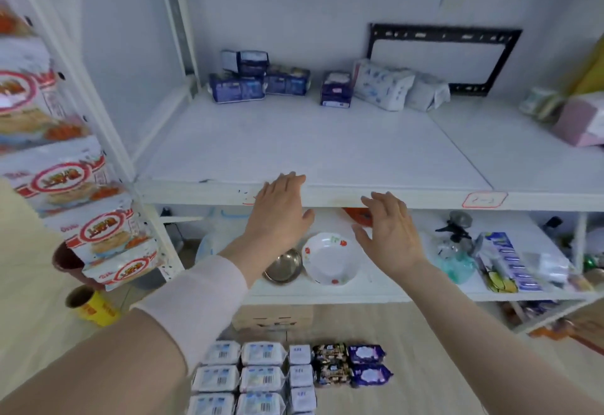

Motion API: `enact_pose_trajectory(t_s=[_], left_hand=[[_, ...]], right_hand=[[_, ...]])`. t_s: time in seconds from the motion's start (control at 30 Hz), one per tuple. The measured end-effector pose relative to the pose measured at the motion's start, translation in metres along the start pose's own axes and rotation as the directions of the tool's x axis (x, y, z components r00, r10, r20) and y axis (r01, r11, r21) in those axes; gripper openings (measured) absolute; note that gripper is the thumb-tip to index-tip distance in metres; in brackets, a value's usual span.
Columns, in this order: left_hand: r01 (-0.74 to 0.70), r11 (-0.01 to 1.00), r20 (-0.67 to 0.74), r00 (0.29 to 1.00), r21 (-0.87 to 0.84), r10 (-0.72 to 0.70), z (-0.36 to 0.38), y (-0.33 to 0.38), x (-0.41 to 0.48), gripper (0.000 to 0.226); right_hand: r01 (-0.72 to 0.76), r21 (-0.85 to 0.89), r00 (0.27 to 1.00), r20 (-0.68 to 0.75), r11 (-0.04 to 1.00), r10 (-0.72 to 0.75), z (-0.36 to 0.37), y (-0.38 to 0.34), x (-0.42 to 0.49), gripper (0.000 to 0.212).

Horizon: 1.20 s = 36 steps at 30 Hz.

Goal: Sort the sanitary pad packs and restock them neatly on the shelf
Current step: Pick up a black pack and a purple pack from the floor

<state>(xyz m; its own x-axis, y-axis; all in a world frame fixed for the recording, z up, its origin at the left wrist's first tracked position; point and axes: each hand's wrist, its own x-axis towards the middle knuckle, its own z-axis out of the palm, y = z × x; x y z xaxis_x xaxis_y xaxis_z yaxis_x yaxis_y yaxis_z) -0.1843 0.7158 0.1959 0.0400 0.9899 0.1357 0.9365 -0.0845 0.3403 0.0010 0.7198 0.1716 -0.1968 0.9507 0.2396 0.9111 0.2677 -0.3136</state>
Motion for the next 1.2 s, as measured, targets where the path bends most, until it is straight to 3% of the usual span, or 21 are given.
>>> enact_pose_trajectory(t_s=[0.23, 0.47, 0.73, 0.97, 1.13, 1.2], left_hand=[[0.032, 0.993, -0.054, 0.998, -0.113, -0.039, -0.023, -0.025, 0.052, 0.060], [0.165, 0.964, -0.036, 0.984, -0.207, -0.176, -0.019, -0.055, 0.098, 0.059], [0.304, 0.887, -0.146, 0.917, -0.348, -0.372, -0.002, -0.076, 0.173, 0.056], [0.320, 0.865, -0.256, 0.864, -0.387, -0.434, 0.004, -0.121, 0.244, 0.063], [0.319, 0.700, -0.290, 0.743, -0.639, -0.603, -0.008, -0.176, 0.289, 0.062], [0.324, 0.675, -0.300, 0.711, -0.663, -0.636, -0.014, -0.195, 0.302, 0.070]], right_hand=[[-0.055, 0.020, 0.997, -0.060, 0.998, 0.056, -0.017, -0.012, 0.072, 0.054], [-0.186, 0.223, 0.981, -0.010, 0.957, 0.193, -0.008, -0.017, 0.140, 0.061], [-0.387, 0.499, 0.918, 0.137, 0.775, 0.371, 0.017, 0.004, 0.255, 0.077], [-0.256, 0.569, 0.960, 0.055, 0.782, 0.274, 0.062, -0.042, 0.348, 0.076], [-0.337, 0.746, 0.938, 0.211, 0.574, 0.277, 0.086, -0.097, 0.409, 0.081], [-0.341, 0.743, 0.939, 0.244, 0.575, 0.242, 0.090, -0.114, 0.429, 0.076]])
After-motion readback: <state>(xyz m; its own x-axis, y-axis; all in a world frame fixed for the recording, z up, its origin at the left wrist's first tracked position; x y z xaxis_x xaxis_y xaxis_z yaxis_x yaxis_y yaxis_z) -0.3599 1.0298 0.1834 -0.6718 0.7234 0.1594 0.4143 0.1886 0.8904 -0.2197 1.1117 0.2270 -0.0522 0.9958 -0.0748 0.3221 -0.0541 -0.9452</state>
